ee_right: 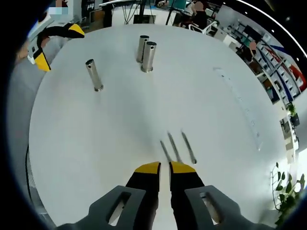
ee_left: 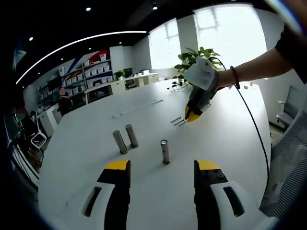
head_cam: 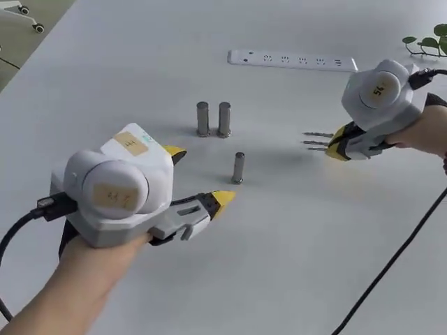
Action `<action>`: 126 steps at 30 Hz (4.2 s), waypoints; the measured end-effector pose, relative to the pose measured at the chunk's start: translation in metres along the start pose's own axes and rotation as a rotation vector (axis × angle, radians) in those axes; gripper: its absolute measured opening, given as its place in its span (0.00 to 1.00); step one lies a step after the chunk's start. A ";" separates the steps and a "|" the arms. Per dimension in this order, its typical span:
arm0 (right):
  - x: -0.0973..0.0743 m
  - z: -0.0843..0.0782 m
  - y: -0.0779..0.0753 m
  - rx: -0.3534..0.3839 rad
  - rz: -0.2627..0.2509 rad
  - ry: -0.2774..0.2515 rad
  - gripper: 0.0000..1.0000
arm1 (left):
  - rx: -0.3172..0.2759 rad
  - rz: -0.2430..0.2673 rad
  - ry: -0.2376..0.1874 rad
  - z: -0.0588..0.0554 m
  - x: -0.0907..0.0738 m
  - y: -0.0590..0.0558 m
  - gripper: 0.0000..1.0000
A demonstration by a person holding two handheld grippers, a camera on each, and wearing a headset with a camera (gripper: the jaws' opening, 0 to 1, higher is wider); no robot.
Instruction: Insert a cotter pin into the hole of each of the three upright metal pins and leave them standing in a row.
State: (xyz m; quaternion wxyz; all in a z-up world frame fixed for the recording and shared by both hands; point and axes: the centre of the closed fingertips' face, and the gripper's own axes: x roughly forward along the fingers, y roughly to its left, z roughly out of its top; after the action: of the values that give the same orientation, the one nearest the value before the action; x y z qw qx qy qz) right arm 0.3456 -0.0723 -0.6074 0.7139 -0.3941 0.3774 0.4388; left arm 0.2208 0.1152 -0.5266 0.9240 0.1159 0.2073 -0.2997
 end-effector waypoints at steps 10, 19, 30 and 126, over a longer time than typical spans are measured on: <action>0.005 0.005 -0.010 -0.016 0.052 0.021 0.04 | -0.029 0.013 0.001 -0.005 0.000 0.006 0.52; 0.003 0.004 0.000 -0.013 0.142 0.043 0.05 | -0.045 0.021 0.000 -0.007 -0.001 0.010 0.52; 0.007 -0.001 -0.001 0.046 0.192 0.064 0.00 | -0.045 0.016 0.005 -0.010 0.000 0.009 0.51; -0.091 0.132 0.175 -0.572 0.150 -0.351 0.00 | -0.532 -0.310 -0.059 0.023 -0.015 -0.055 0.00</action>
State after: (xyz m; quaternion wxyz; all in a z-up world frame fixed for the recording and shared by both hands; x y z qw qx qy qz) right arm 0.1789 0.0692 -0.5138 0.5943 -0.4680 0.1384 0.6393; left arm 0.1835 0.0711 -0.5046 0.8709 -0.1717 0.2669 -0.3754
